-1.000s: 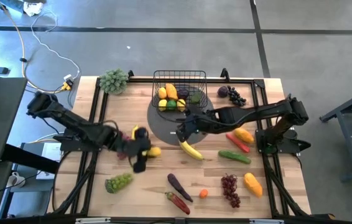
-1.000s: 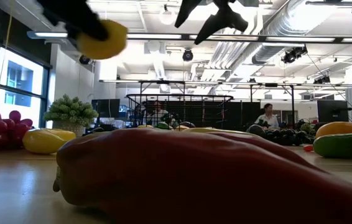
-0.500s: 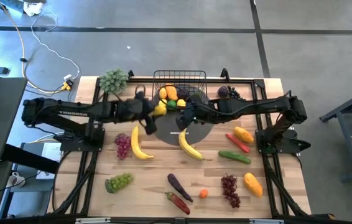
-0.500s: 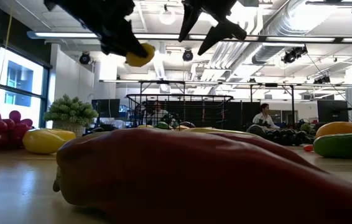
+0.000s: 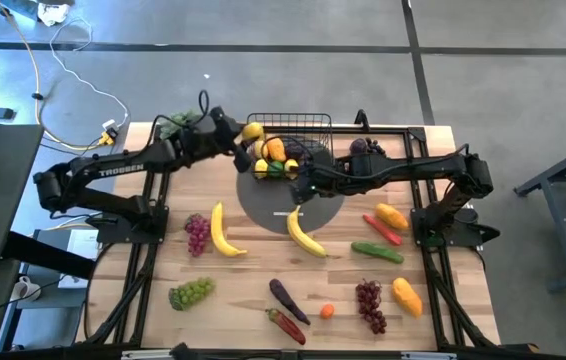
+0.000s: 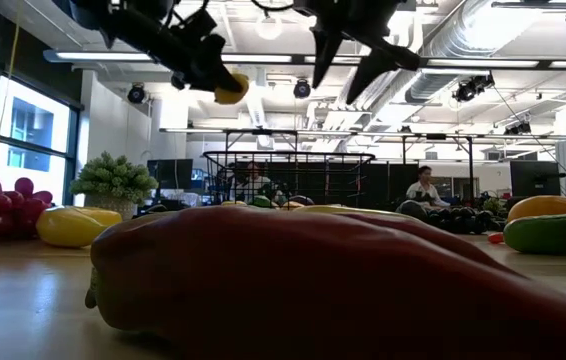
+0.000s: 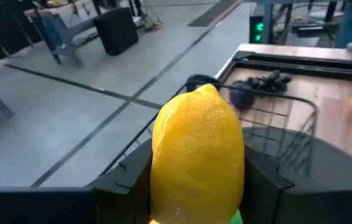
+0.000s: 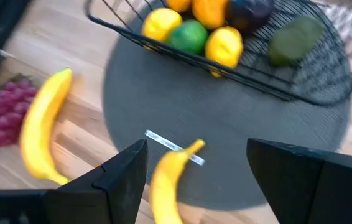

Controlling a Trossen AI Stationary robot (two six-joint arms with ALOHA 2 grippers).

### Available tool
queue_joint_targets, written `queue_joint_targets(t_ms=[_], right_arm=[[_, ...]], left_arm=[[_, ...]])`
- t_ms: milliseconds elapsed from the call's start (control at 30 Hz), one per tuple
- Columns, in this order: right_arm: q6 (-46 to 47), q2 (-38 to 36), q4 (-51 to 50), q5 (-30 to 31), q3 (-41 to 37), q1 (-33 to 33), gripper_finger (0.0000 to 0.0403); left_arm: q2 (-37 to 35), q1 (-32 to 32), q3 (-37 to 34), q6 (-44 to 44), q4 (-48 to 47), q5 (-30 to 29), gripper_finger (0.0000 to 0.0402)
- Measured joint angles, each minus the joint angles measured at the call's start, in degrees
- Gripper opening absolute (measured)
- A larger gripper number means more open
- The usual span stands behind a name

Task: Build produce basket
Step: Put the yellow lemon into the black wire basket

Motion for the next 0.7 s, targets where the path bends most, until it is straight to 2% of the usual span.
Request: queue_joint_targets(t_ms=[233,367,700], right_arm=[[4.29,0.00,-5.88,-1.51,0.00,0.14,0.0254],[5.61,0.00,-7.15,-1.92,0.00,0.24,0.0254],[7.71,0.00,-9.01,-4.19,0.00,0.24,0.0254]], left_arm=[[5.81,4.82,0.00,-0.09,5.20,3.58,0.0158],[9.38,5.62,0.00,-0.09,8.14,3.89,0.0158],[16.39,5.82,-0.02,-0.97,8.29,4.50,0.0158]])
